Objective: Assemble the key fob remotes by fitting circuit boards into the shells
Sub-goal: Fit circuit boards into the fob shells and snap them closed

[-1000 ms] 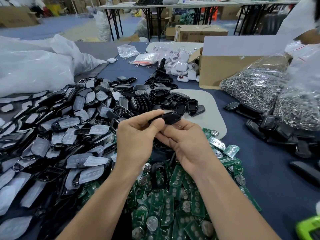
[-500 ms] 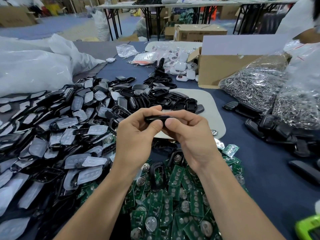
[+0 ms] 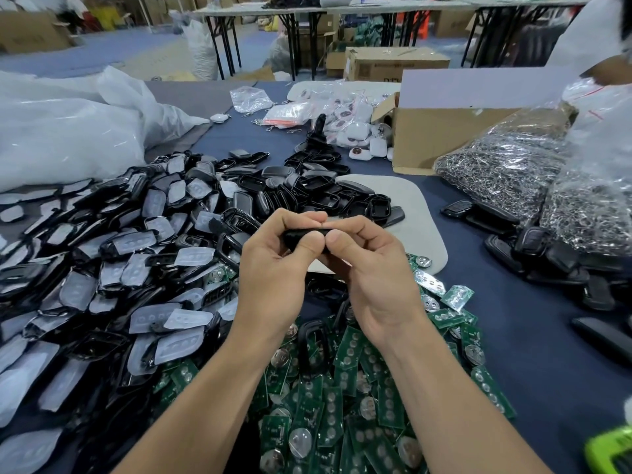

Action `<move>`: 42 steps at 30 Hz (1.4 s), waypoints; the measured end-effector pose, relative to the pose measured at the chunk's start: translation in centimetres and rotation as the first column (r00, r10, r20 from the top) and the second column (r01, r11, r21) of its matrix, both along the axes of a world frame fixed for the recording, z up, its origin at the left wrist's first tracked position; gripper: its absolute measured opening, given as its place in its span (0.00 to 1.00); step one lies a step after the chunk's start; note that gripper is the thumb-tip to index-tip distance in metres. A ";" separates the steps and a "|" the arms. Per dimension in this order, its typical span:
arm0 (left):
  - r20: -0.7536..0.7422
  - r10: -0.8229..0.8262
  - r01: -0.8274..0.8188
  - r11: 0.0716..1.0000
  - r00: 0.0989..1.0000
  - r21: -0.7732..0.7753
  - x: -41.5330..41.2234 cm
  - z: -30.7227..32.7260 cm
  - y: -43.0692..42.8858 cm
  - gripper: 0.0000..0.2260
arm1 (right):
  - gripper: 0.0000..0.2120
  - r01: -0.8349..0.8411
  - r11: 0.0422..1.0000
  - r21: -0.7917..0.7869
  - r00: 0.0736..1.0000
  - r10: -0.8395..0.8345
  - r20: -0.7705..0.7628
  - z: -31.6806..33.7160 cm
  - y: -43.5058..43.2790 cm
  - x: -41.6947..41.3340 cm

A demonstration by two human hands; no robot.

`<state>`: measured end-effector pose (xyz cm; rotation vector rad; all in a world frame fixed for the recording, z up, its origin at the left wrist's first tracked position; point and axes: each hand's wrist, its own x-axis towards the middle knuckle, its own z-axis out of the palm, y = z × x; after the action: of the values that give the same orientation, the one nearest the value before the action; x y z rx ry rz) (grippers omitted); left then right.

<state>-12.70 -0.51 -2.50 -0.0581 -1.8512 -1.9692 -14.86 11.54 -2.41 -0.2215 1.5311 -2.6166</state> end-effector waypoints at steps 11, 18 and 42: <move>-0.041 0.009 -0.013 0.994 0.999 -0.112 0.5 0.8 -0.6 0.20 | 0.18 0.093 0.990 0.104 0.989 -0.080 -0.125 0.1 1.5 -0.8; -0.087 0.034 -0.045 0.992 0.996 -0.121 0.5 0.7 -0.6 0.18 | 0.19 0.077 0.990 0.120 0.988 -0.059 -0.145 0.0 1.3 -0.8; -0.003 0.005 -0.005 0.992 1.000 -0.127 0.4 0.6 -1.0 0.25 | 0.15 -0.350 0.934 0.066 0.935 0.346 0.076 0.1 1.2 -0.4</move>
<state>-12.29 -1.49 -1.86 -0.0945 -1.9713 -1.8443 -15.22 12.76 -2.34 -0.3639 1.4203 -2.2628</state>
